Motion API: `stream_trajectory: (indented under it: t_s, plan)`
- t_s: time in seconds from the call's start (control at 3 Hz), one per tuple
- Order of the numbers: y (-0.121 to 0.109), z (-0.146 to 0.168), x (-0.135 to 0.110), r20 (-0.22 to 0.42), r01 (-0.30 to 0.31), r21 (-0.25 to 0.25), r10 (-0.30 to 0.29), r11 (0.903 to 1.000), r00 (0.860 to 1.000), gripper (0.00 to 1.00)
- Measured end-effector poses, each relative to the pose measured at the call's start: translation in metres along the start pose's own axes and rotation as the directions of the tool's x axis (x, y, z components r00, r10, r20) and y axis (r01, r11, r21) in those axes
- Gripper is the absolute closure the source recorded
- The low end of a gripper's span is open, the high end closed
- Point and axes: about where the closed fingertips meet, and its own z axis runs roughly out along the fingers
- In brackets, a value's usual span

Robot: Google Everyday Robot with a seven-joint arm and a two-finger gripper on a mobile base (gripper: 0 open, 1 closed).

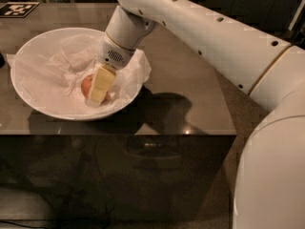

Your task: Pick apple from white bowl

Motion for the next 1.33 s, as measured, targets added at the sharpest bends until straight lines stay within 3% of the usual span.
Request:
stream_trajectory:
  t_s: [1.33]
  plan:
    - [-0.0024, 0.0015, 0.0026, 0.012, -0.005, -0.008, 0.005, 1.0, 1.0, 0.89]
